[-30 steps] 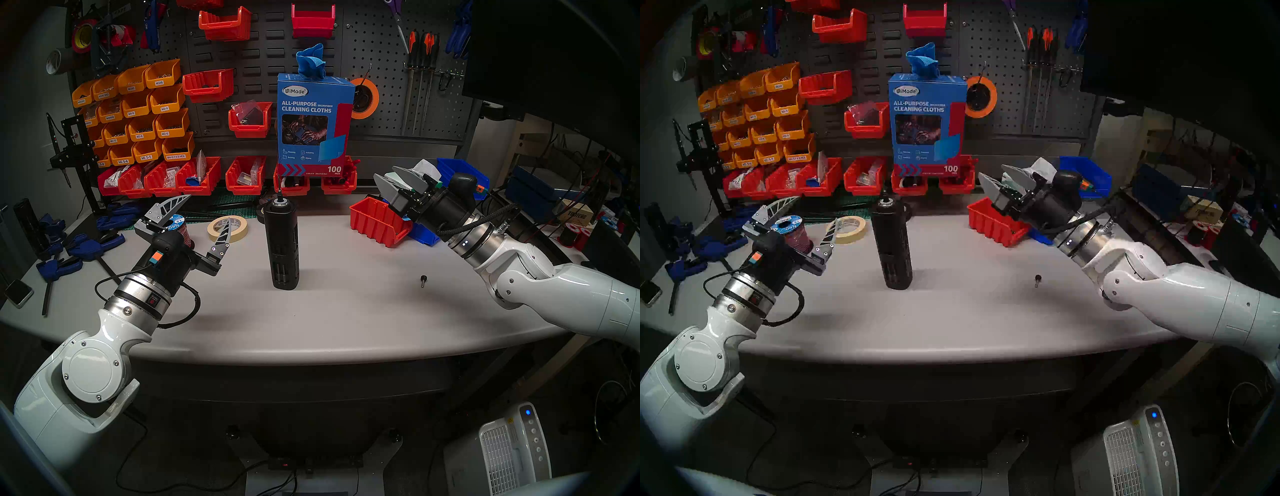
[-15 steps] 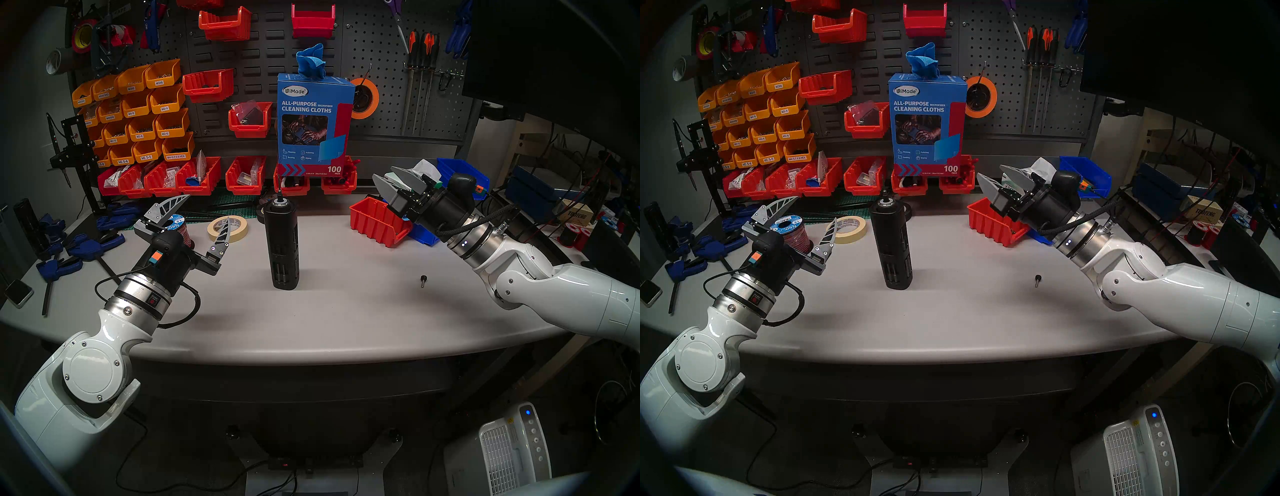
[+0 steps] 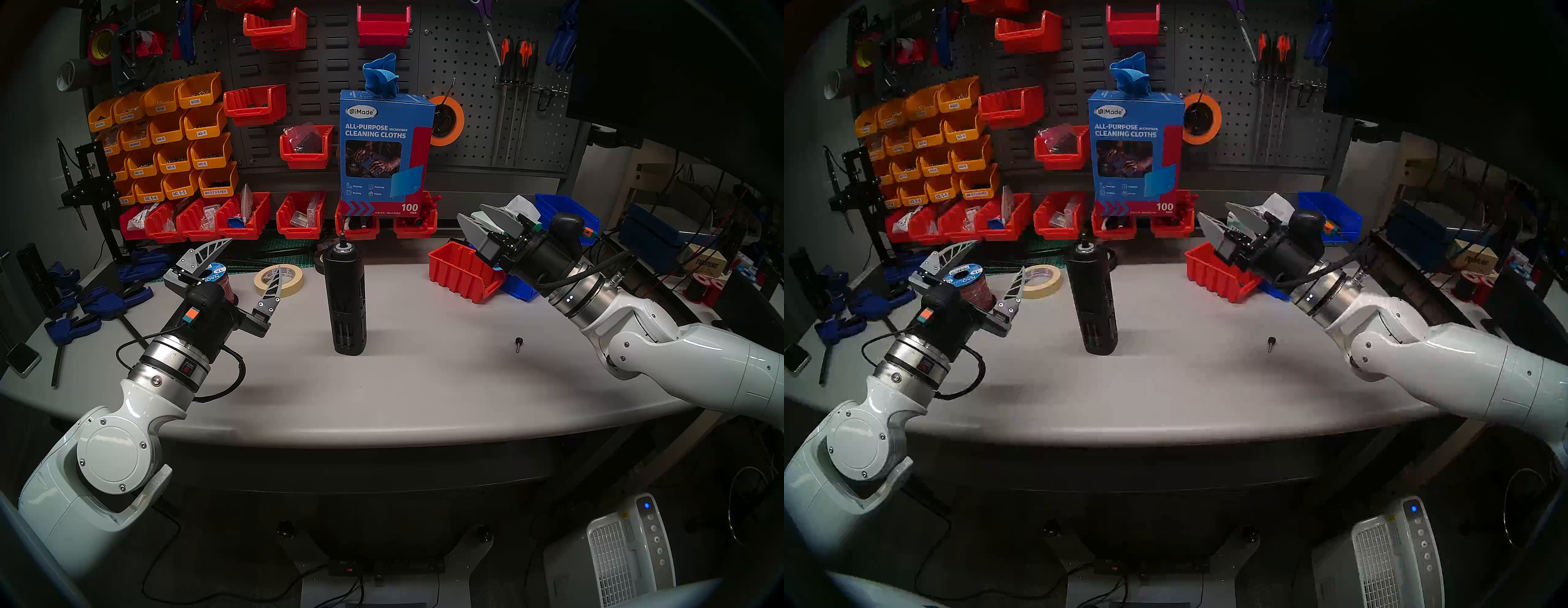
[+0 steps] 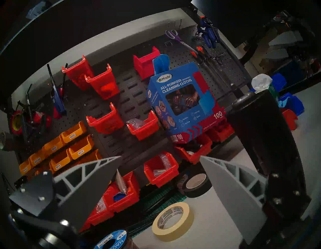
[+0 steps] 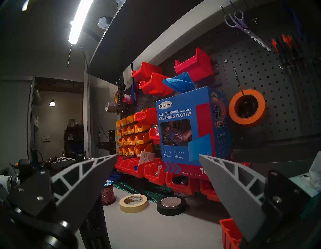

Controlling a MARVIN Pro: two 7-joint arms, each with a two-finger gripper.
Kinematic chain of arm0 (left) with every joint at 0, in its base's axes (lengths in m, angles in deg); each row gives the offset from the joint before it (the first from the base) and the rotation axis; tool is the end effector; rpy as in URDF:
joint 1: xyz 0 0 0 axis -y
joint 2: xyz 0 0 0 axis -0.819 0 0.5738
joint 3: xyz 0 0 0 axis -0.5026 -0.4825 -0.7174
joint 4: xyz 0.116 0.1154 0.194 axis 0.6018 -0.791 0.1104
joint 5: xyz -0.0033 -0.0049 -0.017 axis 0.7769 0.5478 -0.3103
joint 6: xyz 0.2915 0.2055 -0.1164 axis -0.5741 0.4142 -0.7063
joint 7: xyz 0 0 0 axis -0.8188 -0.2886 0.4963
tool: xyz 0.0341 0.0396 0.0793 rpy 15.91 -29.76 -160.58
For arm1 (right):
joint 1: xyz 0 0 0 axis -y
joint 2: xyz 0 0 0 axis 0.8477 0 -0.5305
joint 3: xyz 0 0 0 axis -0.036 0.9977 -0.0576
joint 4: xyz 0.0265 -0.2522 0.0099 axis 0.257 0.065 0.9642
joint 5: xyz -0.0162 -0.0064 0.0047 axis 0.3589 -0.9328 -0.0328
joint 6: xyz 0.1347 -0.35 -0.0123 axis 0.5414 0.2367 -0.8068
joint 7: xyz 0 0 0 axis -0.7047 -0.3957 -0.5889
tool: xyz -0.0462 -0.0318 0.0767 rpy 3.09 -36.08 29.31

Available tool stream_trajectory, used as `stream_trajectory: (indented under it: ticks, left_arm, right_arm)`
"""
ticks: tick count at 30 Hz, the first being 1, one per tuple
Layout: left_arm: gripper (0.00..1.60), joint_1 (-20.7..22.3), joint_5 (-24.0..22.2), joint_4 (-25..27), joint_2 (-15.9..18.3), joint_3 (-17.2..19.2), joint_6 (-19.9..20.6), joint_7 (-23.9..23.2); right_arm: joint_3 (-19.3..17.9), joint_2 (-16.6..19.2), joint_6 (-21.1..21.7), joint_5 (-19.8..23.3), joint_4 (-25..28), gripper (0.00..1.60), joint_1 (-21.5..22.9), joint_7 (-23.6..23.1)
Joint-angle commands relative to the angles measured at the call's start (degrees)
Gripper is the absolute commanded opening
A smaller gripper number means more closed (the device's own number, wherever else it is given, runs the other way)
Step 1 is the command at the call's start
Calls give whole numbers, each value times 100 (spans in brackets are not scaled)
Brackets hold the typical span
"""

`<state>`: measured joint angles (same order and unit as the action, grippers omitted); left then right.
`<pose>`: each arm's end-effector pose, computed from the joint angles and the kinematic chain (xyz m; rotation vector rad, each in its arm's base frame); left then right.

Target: Pick a screwdriver bit and insert it into the screwdriver

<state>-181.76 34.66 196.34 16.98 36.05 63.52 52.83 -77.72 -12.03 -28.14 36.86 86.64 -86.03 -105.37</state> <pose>0.3495 0.0268 -0.1326 -1.6025 0.7318 -2.2857 0.4373 0.0140 -0.1342 -1.3691 -0.5573 -1.8581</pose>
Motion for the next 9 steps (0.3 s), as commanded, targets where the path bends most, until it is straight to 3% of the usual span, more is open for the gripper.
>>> stream_trajectory:
  ticks: [1, 9]
  left_arm:
    - [160, 97, -11, 122, 17, 67, -36, 11]
    - [160, 98, -10, 122, 16, 66, -35, 10]
  right_arm:
    - [-144, 9, -20, -25, 30, 160, 163, 17]
    - [-144, 10, -20, -27, 30, 160, 163, 20]
